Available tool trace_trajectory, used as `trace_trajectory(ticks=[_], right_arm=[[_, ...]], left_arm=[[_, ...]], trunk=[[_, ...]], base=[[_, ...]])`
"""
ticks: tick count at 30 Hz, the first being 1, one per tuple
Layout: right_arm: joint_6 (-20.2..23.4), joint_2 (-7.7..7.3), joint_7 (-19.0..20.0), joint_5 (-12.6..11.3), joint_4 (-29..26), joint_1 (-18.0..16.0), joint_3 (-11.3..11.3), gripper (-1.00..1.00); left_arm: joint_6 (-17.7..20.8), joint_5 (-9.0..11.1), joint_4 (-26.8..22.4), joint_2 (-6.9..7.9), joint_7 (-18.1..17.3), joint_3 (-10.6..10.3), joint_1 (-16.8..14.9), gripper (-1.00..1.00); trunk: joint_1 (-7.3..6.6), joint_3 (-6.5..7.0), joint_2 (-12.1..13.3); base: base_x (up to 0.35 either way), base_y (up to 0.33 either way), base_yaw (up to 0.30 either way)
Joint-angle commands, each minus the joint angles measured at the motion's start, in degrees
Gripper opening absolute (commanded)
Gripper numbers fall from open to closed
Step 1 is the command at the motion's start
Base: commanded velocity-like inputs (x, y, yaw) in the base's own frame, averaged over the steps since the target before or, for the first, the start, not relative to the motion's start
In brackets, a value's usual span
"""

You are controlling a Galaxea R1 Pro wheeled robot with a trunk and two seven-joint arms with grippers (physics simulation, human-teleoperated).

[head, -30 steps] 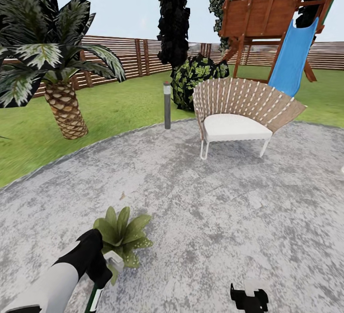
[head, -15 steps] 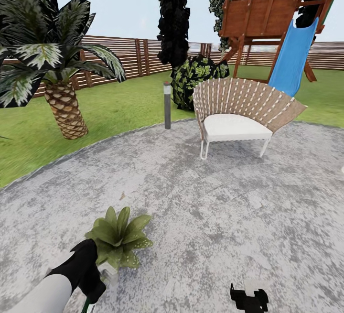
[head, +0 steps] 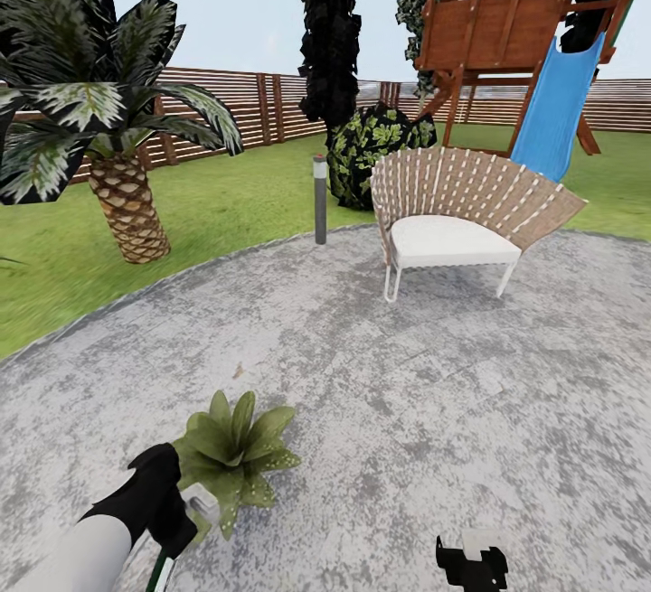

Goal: Pick up the pesticide atomizer in the garden and spray insectifuge to fully cover both potted plants in the garden.

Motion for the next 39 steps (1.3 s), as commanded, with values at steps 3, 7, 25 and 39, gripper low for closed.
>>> trace_trajectory(ticks=[3, 7, 25, 39], right_arm=[[-0.17, 0.01, -0.20, 0.62, 0.08, -0.04, -0.43, 1.00], [-0.17, 0.01, -0.21, 0.64, 0.08, -0.04, -0.43, 1.00], [-0.17, 0.01, -0.23, 0.58, 0.02, -0.04, -0.43, 1.00], [-0.17, 0.01, -0.23, 0.58, 0.00, -0.04, -0.43, 1.00]], left_arm=[[0.38, -0.12, -0.34, -0.13, -0.38, 0.40, -0.01, -1.00], [0.38, -0.09, -0.33, -0.35, -0.36, 0.51, -0.01, -1.00], [0.90, -1.84, -0.49, -2.27, -7.68, -1.76, -0.70, -1.00], [0.88, -1.76, -0.81, -0.94, -7.58, -1.26, -1.03, -1.00]], trunk=[[-0.01, -0.05, -0.02], [-0.01, -0.05, -0.02], [-0.01, -0.05, -0.02], [-0.01, -0.05, -0.02]], base=[[-0.053, 0.002, 0.000], [-0.204, 0.162, 0.000], [0.043, 0.113, 0.000], [0.000, 0.058, -0.079]])
